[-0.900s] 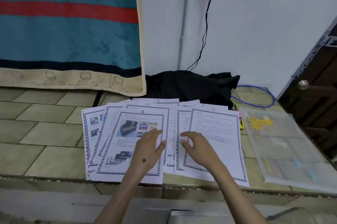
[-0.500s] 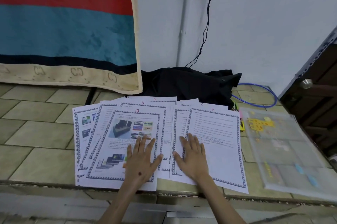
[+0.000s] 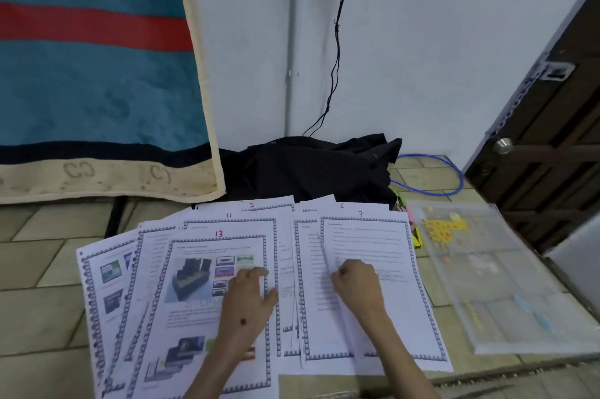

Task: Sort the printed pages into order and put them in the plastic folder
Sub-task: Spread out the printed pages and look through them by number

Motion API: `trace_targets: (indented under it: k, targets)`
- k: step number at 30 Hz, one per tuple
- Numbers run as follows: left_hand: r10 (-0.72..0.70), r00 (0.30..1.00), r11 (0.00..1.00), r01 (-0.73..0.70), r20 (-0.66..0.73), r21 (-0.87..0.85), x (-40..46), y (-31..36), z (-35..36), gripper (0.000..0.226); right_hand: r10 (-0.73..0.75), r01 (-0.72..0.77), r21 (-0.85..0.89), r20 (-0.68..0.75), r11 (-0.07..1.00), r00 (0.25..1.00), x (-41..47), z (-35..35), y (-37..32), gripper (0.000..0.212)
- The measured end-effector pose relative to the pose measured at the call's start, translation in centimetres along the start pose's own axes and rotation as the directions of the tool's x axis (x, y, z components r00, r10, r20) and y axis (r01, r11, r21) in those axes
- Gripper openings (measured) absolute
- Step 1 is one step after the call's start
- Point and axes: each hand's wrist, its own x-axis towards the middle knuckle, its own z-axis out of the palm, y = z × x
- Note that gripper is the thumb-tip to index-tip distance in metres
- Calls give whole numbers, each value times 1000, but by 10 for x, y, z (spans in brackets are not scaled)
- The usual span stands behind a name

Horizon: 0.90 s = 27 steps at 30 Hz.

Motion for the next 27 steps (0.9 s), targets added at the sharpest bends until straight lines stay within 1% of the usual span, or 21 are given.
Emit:
trace_targets:
  k: [1,2,4,6,9,11,13,15,17,19,21,22,24,26,27]
  targets:
    - [-26,999,989,31,36,-147,4,7,0,35,7,-8,81,11,997,1000,1,-6,4,28]
    - [-51,995,960,71,80,-270,7,12,1,30,22,-24,177,12,984,1000,2,-14,9,29]
    - [-83,985,919,134,151,-371,17,20,5,28,63,-50,348,-26,936,998,1,-29,18,26]
    - [-114,970,877,201,217,-437,24,27,7,32,150,-101,522,-52,847,987,2,-38,32,27]
    - [-163,938,801,308,307,-514,32,35,12,36,283,-189,643,-44,742,958,3,-42,51,21]
    - [-189,927,779,342,324,-525,34,37,15,37,328,-220,714,-14,664,945,4,-42,63,15]
    - [-201,929,776,344,311,-529,38,35,18,39,348,-257,798,64,544,935,1,-44,66,16]
    - [-193,936,787,328,295,-523,39,37,20,40,329,-285,826,129,486,935,-1,-46,67,14]
    - [-160,961,830,256,227,-496,38,41,23,39,263,-283,809,166,515,951,2,-47,63,12]
    - [-115,990,882,138,78,-450,34,50,23,33,195,-266,780,187,566,963,4,-47,56,11]
    - [-55,997,932,35,-45,-361,29,57,24,28,156,-264,747,214,611,964,6,-44,52,20]
    - [-21,996,956,-4,-82,-294,26,60,23,28,134,-242,721,205,649,970,4,-42,51,23]
    - [35,990,987,-56,-134,-152,21,64,23,22,50,-123,605,136,787,989,1,-35,50,25]
    - [94,976,992,-110,-197,-70,17,63,26,14,-69,28,422,84,906,994,-5,-21,51,21]
    - [138,962,986,-156,-234,-60,16,63,27,13,-117,88,292,82,952,990,-7,-12,52,23]
